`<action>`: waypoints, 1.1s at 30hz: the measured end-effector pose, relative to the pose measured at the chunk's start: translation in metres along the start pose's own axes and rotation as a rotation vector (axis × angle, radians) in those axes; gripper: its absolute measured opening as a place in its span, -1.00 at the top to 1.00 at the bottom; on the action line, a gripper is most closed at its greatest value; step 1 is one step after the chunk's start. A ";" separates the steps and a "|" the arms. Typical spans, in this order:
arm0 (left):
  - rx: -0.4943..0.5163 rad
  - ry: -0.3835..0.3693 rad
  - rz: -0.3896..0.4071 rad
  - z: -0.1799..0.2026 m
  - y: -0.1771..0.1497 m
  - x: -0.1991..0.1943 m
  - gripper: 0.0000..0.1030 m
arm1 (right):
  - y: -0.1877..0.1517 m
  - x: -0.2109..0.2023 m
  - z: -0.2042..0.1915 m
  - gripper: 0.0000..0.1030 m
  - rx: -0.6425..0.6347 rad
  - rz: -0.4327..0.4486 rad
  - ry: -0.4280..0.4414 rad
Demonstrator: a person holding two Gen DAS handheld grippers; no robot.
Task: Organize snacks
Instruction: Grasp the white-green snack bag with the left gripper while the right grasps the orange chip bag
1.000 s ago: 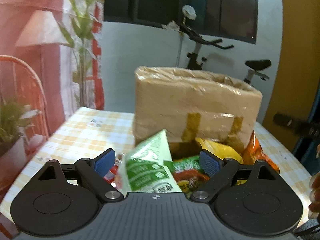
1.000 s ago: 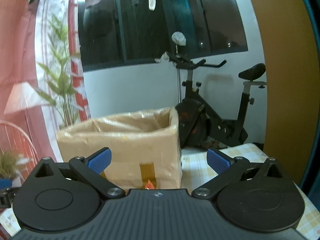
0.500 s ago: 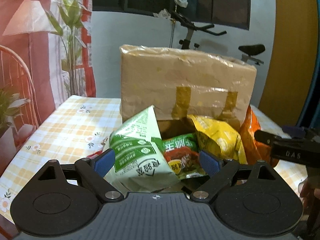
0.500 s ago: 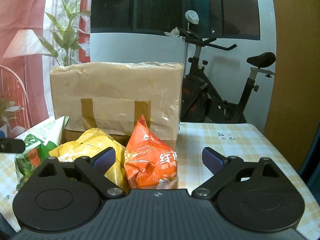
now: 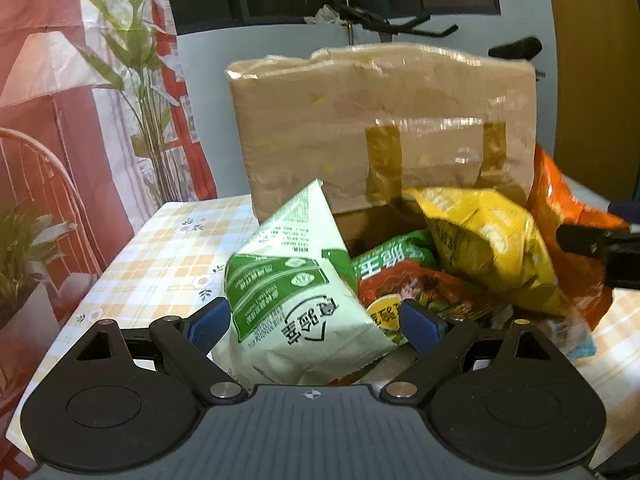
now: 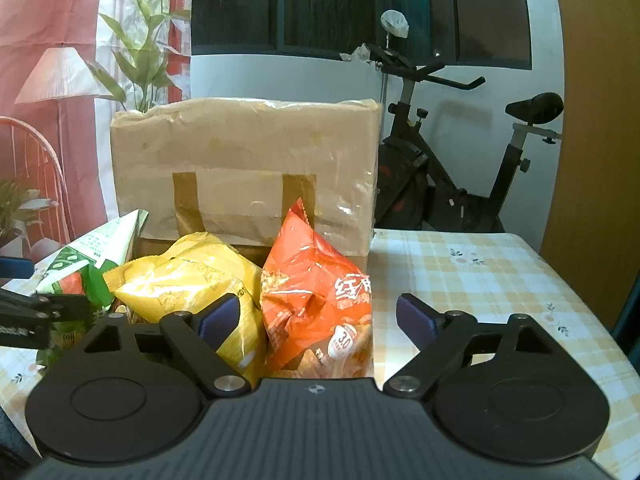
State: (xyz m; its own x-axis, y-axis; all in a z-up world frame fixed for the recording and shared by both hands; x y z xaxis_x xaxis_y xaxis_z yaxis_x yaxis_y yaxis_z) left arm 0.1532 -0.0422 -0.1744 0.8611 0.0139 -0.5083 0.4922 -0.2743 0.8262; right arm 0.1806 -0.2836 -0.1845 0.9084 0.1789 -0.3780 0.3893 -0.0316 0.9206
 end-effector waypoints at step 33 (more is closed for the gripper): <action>-0.135 0.046 0.017 -0.026 -0.003 -0.007 -0.17 | -0.011 -0.008 0.015 -0.01 0.061 0.059 -0.034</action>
State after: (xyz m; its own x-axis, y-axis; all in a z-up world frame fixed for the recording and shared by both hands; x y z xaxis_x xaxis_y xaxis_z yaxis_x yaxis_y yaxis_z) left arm 0.1495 -0.0161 -0.1670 0.8728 0.0553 -0.4849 0.4876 -0.1430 0.8613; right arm 0.1714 -0.2993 -0.1933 0.9342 0.1415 -0.3276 0.3428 -0.1007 0.9340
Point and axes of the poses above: each gripper's, at about its wrist camera, not at the fingertips, and x roughly the way its jaws point, z to its right, y to its top, the point moved 3 cm from there along x, roughly the way its jaws point, and after that the axes turned 6 degrees about y, right-handed, at the moved point
